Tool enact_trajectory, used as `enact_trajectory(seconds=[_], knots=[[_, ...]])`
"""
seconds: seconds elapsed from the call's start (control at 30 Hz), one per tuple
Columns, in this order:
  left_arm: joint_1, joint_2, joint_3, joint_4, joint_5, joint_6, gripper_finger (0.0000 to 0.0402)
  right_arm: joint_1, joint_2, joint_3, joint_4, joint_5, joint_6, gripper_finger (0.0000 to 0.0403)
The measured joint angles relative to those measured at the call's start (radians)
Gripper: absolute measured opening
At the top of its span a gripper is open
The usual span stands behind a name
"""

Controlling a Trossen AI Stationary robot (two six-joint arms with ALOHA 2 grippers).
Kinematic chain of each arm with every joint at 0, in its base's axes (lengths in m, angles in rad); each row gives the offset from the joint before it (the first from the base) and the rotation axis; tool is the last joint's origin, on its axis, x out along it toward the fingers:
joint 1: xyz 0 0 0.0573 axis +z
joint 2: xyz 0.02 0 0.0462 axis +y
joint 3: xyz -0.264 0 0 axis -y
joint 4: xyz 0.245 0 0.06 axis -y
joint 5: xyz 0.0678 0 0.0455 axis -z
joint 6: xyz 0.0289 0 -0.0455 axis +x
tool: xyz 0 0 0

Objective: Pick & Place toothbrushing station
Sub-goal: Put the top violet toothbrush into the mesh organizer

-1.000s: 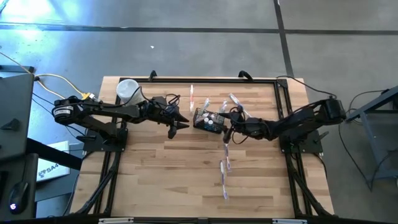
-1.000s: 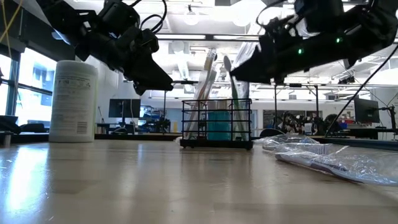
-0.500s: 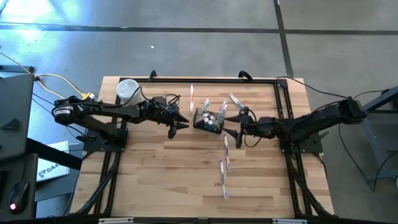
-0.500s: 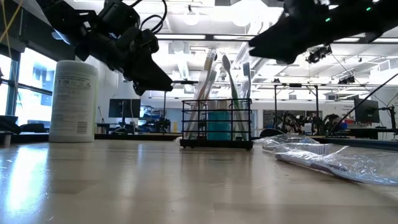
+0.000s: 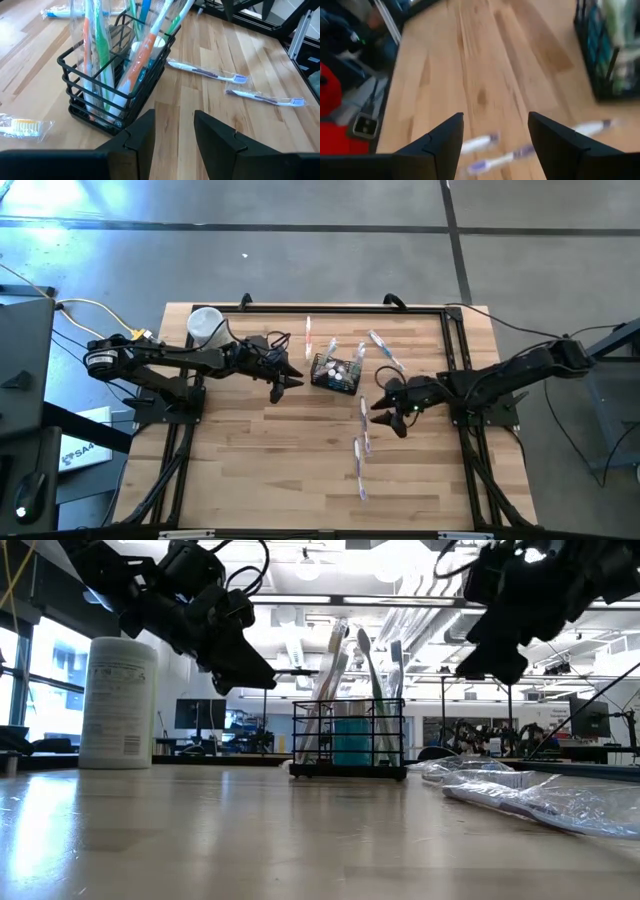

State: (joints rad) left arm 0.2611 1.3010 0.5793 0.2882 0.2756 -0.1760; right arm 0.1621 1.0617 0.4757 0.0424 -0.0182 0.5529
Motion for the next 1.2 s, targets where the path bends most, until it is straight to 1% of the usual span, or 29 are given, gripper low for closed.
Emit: enact_trajectory(seconds=[0.1, 0.17, 0.33, 0.43, 0.53, 0.63, 0.7, 0.8, 1.0, 1.1, 1.2], knots=[[0.000, 0.000, 0.000, 0.000, 0.000, -0.012, 0.0136, 0.000, 0.028, 0.040, -0.056, -0.017, 0.026, 0.0215], [0.000, 0.000, 0.000, 0.000, 0.000, -0.013, 0.0136, 0.000, 0.049, 0.069, -0.125, -0.022, 0.050, 0.0215], [0.000, 0.000, 0.000, -0.002, 0.000, -0.013, 0.0136, 0.000, 0.148, 0.172, -0.280, -0.025, 0.059, 0.0215], [0.000, 0.000, 0.000, -0.007, 0.000, -0.013, 0.0136, 0.011, 0.229, 0.223, -0.291, -0.001, 0.109, 0.0215], [0.000, 0.000, 0.000, -0.018, 0.000, -0.013, 0.0136, 0.015, 0.326, 0.270, -0.301, 0.036, 0.125, 0.0215], [0.000, 0.000, 0.000, -0.032, 0.000, -0.013, 0.0136, 0.010, 0.419, 0.298, -0.341, 0.065, 0.213, 0.0215], [0.000, 0.000, 0.000, -0.040, 0.000, -0.016, 0.0136, -0.001, 0.476, 0.319, -0.358, 0.074, 0.259, 0.0215], [0.000, 0.000, 0.000, -0.052, 0.000, -0.017, 0.0136, -0.015, 0.546, 0.351, -0.396, 0.076, 0.284, 0.0215], [0.000, 0.000, 0.000, -0.053, 0.000, -0.038, 0.0136, -0.020, 0.640, 0.394, -0.408, 0.079, 0.291, 0.0215], [0.000, 0.000, 0.000, -0.053, 0.000, -0.039, 0.0136, -0.009, 0.658, 0.398, -0.432, 0.089, 0.335, 0.0215], [0.000, 0.000, 0.000, -0.053, 0.000, -0.039, 0.0136, 0.007, 0.660, 0.398, -0.469, 0.141, 0.340, 0.0213]])
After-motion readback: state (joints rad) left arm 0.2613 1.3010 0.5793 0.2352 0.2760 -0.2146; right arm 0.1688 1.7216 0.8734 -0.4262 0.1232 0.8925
